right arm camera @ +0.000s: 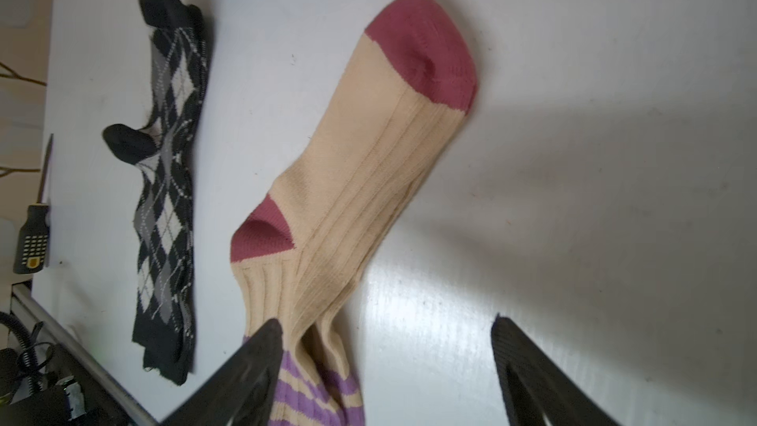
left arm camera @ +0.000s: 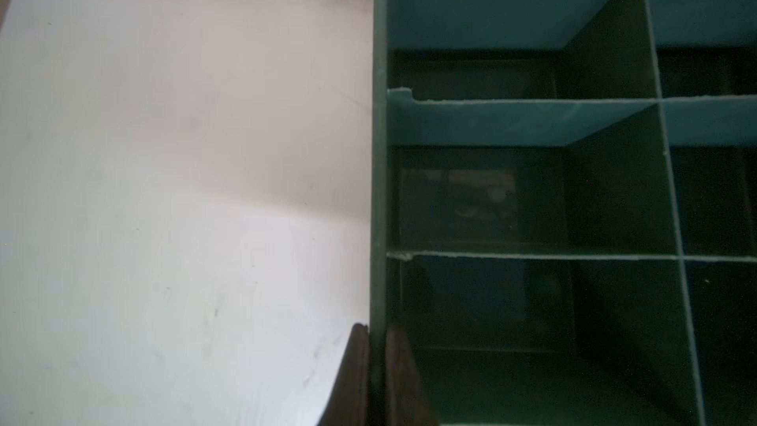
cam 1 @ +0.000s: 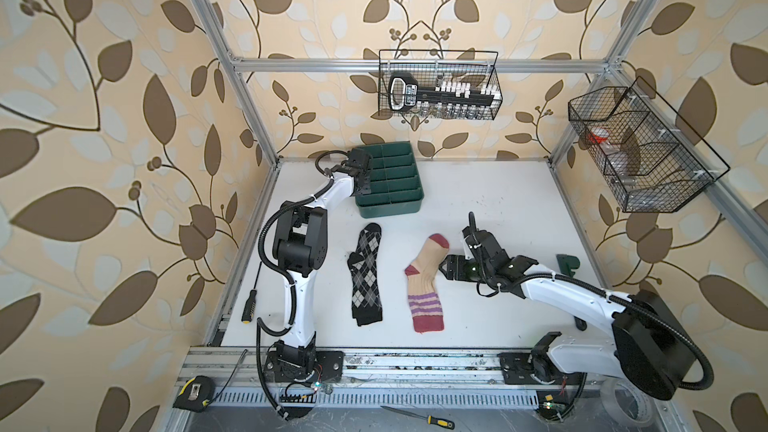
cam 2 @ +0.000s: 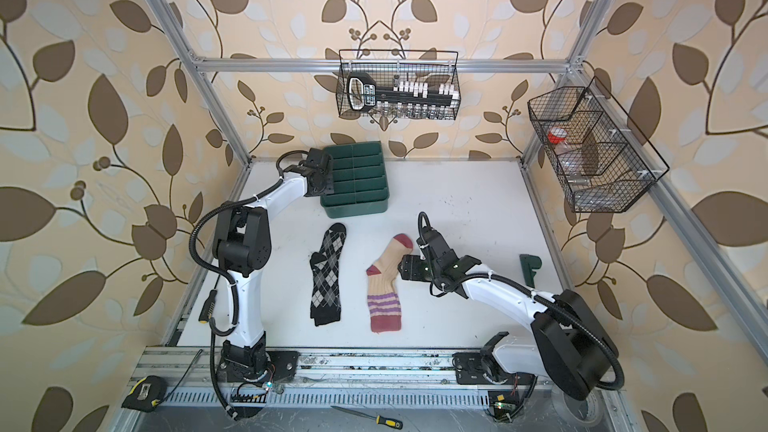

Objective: Roll the socks

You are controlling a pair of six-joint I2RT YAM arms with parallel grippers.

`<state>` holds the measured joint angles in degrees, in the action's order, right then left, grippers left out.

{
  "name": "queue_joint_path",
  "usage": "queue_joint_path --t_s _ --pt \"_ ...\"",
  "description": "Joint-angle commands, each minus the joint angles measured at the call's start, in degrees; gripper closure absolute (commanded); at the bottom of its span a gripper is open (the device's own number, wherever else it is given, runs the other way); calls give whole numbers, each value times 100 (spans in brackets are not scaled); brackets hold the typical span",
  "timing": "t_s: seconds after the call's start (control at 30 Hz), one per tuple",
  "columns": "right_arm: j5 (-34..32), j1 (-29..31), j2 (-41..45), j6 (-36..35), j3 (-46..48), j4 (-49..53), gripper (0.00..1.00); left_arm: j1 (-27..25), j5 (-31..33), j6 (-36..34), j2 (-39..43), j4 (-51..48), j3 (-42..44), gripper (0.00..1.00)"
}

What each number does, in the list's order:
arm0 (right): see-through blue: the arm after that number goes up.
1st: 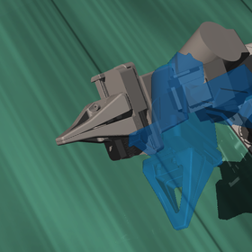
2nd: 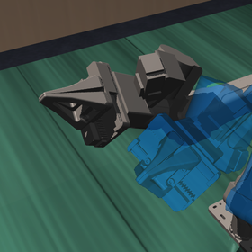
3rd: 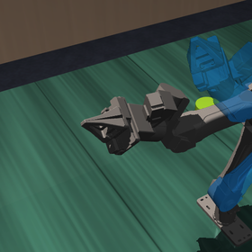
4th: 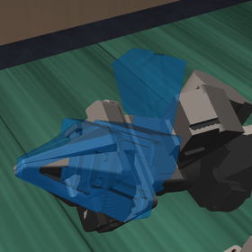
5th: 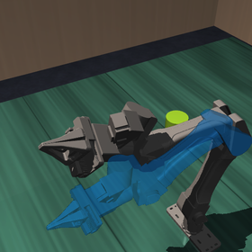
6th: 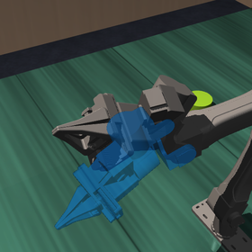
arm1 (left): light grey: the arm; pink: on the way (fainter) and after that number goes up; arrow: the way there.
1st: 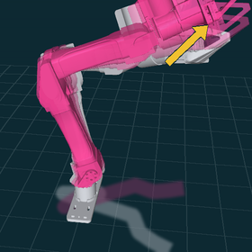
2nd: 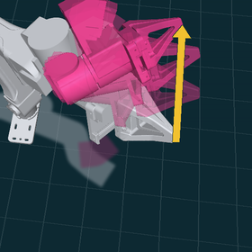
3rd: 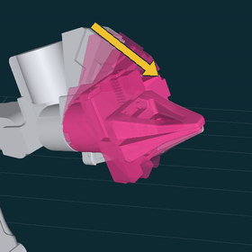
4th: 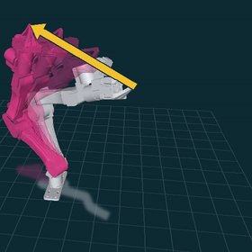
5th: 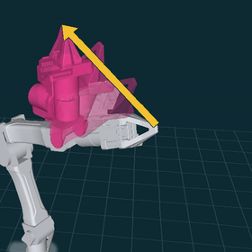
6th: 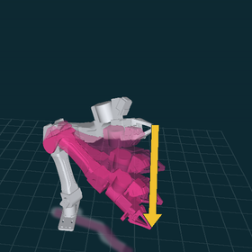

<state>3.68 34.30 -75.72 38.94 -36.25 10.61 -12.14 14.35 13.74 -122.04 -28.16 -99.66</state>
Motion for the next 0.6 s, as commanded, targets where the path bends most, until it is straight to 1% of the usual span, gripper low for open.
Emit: queue_joint_path --t_s 0.0,0.03,0.13,0.17,0.2,0.3,0.33,0.43,0.5,0.57 --pt "-209 -58 -321 193 -225 -249 21 179 576 -427 216 -42 152 98" --pt "-219 -70 -440 198 -282 -275 23 230 563 -433 223 -32 149 96" --pt "-292 -71 -803 158 -453 -332 27 313 440 -408 323 -6 164 74" --pt "-316 -78 -936 143 -514 -360 28 318 393 -391 399 14 190 60" --pt "-332 -87 -1052 131 -566 -382 29 318 324 -381 469 13 186 41" --pt "-402 -101 -1435 108 -752 -384 35 318 182 -243 840 -66 145 7" --pt "-403 -107 -1552 93 -808 -397 37 318 136 -183 1020 -122 134 1" --pt "-405 -117 -1815 62 -950 -437 46 318 -103 -6 1672 -230 212 1" --pt "-446 -141 -1929 44 -1021 -437 51 313 -426 101 2184 -236 398 1" --pt "-482 -190 -2021 53 -1043 -502 59 271 -729 283 2784 -268 691 1"
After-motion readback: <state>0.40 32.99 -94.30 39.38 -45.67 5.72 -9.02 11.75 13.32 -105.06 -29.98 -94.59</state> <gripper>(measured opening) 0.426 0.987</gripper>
